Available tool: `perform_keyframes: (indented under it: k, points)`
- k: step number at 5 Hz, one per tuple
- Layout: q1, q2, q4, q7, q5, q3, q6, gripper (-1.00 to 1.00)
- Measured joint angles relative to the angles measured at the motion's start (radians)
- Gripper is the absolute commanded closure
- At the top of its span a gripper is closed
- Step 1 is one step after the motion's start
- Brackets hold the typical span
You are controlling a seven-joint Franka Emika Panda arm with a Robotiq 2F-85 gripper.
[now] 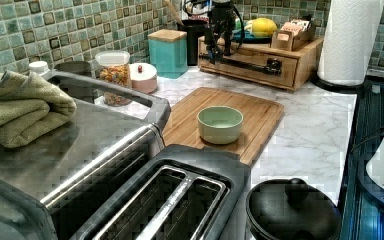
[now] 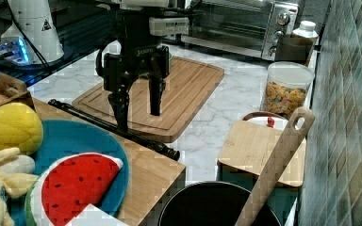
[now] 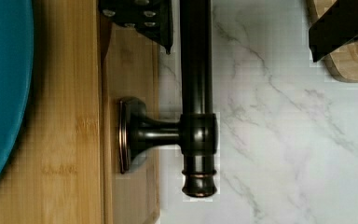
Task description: Open the drawer.
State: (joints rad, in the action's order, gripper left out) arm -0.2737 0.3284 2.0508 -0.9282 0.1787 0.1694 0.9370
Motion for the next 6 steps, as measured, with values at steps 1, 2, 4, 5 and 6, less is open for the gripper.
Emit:
perform_keyframes:
  k: [1,2,4,5,6]
  points:
    - [-0.001,0.031,-0.010,0.000,0.000,0.004,-0.005,-1.00]
    - [-0.001,0.065,-0.010,0.000,-0.021,0.005,-0.005,-1.00]
    - [-0.011,0.107,-0.002,0.000,-0.021,0.006,0.034,-1.00]
    - [-0.011,0.124,-0.006,0.000,-0.019,0.006,0.034,-1.00]
    - [-0.011,0.127,-0.008,0.000,-0.020,0.006,0.034,-1.00]
